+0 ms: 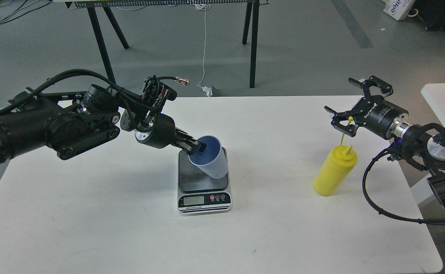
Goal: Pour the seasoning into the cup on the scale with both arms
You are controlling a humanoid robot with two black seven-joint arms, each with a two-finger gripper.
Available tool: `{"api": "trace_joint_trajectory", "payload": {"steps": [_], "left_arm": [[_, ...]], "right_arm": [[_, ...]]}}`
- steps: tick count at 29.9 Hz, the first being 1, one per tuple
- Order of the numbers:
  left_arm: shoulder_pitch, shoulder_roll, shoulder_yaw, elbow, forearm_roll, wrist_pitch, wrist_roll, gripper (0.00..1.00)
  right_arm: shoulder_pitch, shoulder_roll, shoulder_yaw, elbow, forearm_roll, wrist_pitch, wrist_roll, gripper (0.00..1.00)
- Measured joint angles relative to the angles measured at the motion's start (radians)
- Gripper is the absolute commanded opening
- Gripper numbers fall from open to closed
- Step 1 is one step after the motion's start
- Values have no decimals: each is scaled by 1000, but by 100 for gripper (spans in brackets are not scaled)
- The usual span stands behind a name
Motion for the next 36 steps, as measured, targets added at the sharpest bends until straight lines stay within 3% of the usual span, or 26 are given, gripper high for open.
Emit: {"api": "trace_joint_trajectory", "payload": {"steps": [9,15,17,20,27,36], "left_arm": [[21,4,0,34,9,0,0,6],[21,4,-2,32,-2,0,0,18],[18,3,-4,29,-5,0,0,27],[17,4,-6,26,-7,0,0,71],[12,13,-15,24,-22,0,0,88],[-65,99,-52,37,-150,0,0,94]], "right_arm": [[0,3,1,0,0,0,0,97],[0,2,1,0,-1,0,0,97],[0,2,1,0,-1,0,0,97],[0,1,1,0,0,0,0,97],[0,0,1,0,1,0,0,97],[28,-5,-2,2,-4,0,-2,97]]}}
